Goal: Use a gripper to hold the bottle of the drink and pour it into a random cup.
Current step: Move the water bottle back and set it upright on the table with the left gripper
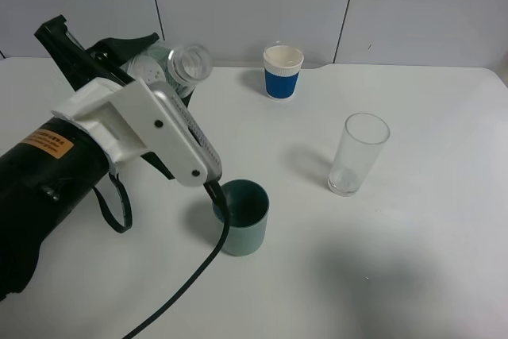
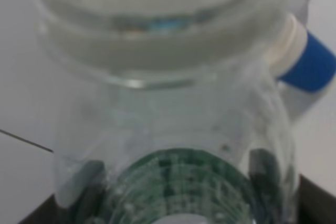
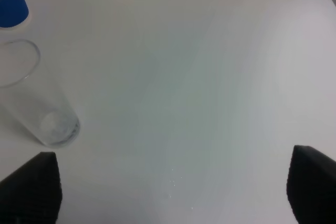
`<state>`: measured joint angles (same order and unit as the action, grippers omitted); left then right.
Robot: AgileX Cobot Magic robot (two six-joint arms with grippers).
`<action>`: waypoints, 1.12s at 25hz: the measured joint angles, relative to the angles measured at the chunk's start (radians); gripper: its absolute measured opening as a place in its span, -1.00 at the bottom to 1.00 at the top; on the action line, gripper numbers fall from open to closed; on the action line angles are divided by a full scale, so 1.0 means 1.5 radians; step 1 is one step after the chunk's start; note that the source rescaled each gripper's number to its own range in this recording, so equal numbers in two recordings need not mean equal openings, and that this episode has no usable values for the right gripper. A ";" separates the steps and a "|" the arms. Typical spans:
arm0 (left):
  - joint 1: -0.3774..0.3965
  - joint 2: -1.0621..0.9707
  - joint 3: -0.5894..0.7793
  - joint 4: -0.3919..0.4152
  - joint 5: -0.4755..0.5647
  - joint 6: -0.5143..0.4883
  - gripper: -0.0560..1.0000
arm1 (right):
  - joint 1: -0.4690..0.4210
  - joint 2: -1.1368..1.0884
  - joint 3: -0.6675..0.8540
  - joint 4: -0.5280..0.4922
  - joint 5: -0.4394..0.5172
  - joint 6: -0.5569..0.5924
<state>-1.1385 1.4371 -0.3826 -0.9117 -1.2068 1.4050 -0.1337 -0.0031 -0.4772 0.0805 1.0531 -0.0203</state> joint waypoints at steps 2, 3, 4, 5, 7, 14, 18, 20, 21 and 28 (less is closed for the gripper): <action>0.016 -0.013 0.000 0.035 0.012 -0.077 -0.89 | 0.000 0.000 0.000 0.000 0.000 0.000; 0.025 -0.019 0.000 0.054 0.020 -0.113 -0.89 | 0.000 0.000 0.000 0.000 0.000 0.000; 0.036 -0.025 0.000 0.077 0.024 -0.162 -0.89 | 0.000 0.000 0.000 0.000 0.000 0.000; 0.044 -0.029 0.000 0.099 0.028 -0.195 -0.89 | 0.000 0.000 0.000 0.000 0.000 0.000; 0.063 -0.037 0.000 0.135 0.041 -0.262 -0.89 | 0.000 0.000 0.000 0.000 0.000 0.000; 0.157 -0.048 0.000 0.302 0.100 -0.508 -0.89 | 0.000 0.000 0.000 0.000 0.000 0.000; 0.227 -0.048 0.000 0.397 0.153 -0.648 -0.89 | 0.000 0.000 0.000 0.000 0.000 0.000; 0.265 -0.048 0.000 0.453 0.184 -0.710 -0.89 | 0.000 0.000 0.000 0.000 0.000 0.000; 0.287 -0.048 0.000 0.479 0.202 -0.742 -0.89 | 0.000 0.000 0.000 0.000 0.000 0.000; 0.427 -0.047 -0.022 0.693 0.335 -0.891 -0.89 | 0.000 0.000 0.000 0.000 0.000 0.000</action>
<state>-0.4986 1.3661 -0.4163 0.1276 -0.7039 0.0678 -0.1337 -0.0031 -0.4772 0.0805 1.0531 -0.0203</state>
